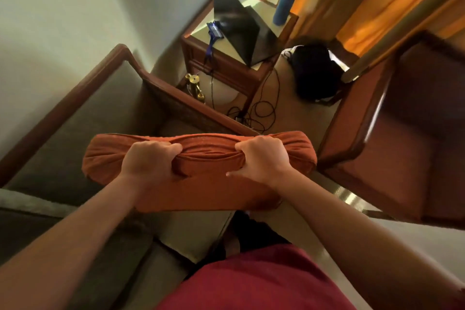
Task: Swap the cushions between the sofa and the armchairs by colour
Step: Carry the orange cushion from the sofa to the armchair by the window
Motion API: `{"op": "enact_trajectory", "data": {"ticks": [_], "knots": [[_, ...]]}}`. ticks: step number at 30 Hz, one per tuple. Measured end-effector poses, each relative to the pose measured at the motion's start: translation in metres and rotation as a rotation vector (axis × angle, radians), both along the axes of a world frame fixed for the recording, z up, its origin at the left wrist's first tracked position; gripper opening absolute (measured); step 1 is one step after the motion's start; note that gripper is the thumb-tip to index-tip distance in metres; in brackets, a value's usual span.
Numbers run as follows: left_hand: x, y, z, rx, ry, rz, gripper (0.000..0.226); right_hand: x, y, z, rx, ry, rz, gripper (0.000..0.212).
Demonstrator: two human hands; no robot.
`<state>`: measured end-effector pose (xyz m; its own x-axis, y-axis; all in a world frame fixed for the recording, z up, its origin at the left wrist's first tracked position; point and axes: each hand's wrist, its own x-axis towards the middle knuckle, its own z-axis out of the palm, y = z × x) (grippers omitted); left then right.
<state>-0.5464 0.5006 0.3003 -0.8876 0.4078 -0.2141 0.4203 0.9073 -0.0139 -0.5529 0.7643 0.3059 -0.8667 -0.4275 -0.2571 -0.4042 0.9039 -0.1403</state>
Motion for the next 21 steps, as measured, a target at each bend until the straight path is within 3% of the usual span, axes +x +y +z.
{"op": "enact_trajectory", "data": {"ticks": [4,6,11,15,21], "knots": [[-0.012,0.076,0.05,0.037,0.062,-0.118,0.068,0.016,0.075,0.046,0.016,0.029,-0.137,0.064],[-0.017,0.123,0.07,0.053,0.06,-0.168,0.078,0.031,0.119,0.069,0.003,0.046,-0.227,0.058],[-0.018,0.254,0.117,0.056,0.087,-0.308,0.075,0.071,0.24,0.109,-0.028,0.14,-0.461,0.053],[-0.01,0.37,0.134,0.049,0.098,-0.36,0.081,0.109,0.343,0.121,-0.067,0.295,-0.57,0.061],[0.005,0.528,0.134,0.111,0.103,-0.436,0.089,0.146,0.494,0.113,-0.102,0.408,-0.668,0.055]]}}
